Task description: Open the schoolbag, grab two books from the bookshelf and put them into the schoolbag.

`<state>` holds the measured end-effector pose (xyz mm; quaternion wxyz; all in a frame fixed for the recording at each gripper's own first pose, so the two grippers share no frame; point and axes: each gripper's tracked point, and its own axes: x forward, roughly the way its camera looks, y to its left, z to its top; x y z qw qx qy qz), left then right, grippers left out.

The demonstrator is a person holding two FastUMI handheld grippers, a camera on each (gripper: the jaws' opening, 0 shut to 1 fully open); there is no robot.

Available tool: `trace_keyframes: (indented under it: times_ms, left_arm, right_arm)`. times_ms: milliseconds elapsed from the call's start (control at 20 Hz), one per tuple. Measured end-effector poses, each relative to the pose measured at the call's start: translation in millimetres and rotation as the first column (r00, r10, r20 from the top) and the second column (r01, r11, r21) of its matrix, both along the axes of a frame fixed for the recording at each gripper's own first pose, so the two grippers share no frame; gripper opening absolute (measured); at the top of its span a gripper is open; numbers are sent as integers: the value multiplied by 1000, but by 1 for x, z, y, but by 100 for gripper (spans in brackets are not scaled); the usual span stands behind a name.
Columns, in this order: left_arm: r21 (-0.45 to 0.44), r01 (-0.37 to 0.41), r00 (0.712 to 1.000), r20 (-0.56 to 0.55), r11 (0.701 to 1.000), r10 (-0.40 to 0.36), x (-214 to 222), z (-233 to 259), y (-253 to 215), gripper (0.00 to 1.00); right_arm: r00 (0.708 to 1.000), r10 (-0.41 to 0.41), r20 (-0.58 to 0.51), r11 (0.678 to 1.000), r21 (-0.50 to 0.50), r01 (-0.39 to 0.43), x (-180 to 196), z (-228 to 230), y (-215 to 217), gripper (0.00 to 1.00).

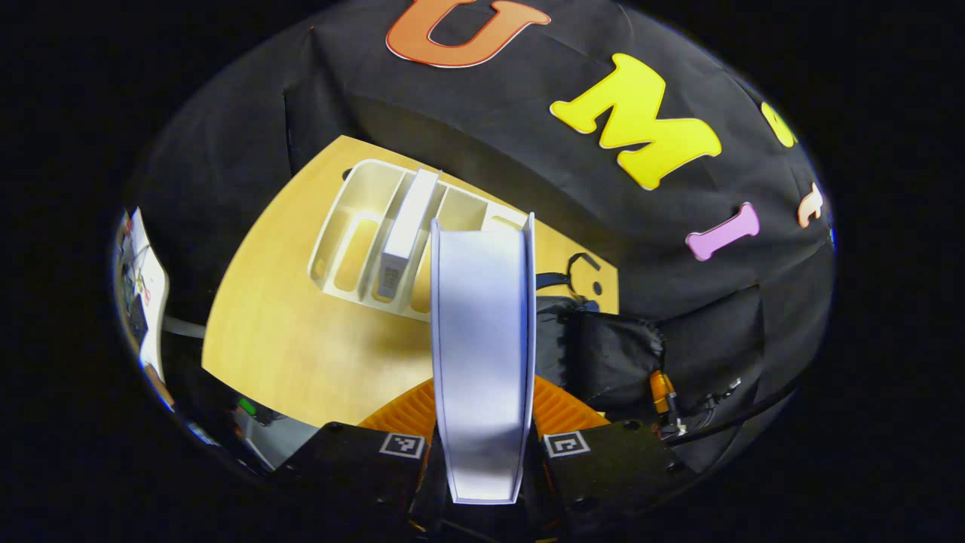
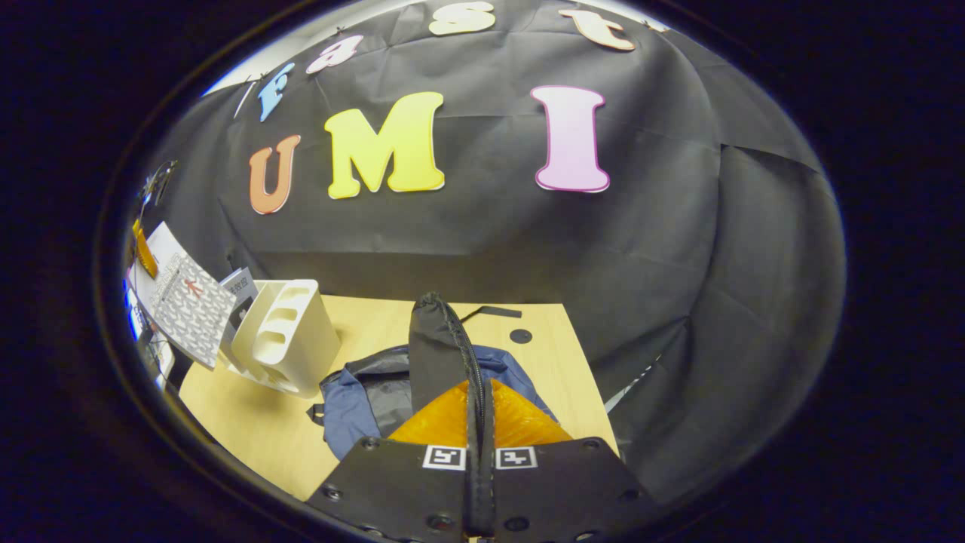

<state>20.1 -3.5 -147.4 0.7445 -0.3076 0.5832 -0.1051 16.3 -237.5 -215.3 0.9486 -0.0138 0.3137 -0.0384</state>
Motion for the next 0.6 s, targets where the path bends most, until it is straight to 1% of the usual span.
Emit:
trace_keyframes:
  times_ms: [50,150,350,600]
  left_arm:
    - [-35,-12,1000,17,999,12,-3,-2,-4,42]
    - [-97,-19,999,42,995,23,-11,-7,-21,43]
    - [-222,6,996,88,975,14,-30,-22,-73,42]
    - [-271,59,991,129,961,-25,-51,-67,-164,43]
  right_arm:
    - [1000,6,-3,1000,-7,-6,0,0,1,0]
    - [1000,14,-6,1000,-21,-14,-1,2,3,0]
    - [1000,10,-18,1000,-19,-10,-2,-2,2,0]
    - [1000,4,-30,1000,-27,-5,-2,-7,-2,0]
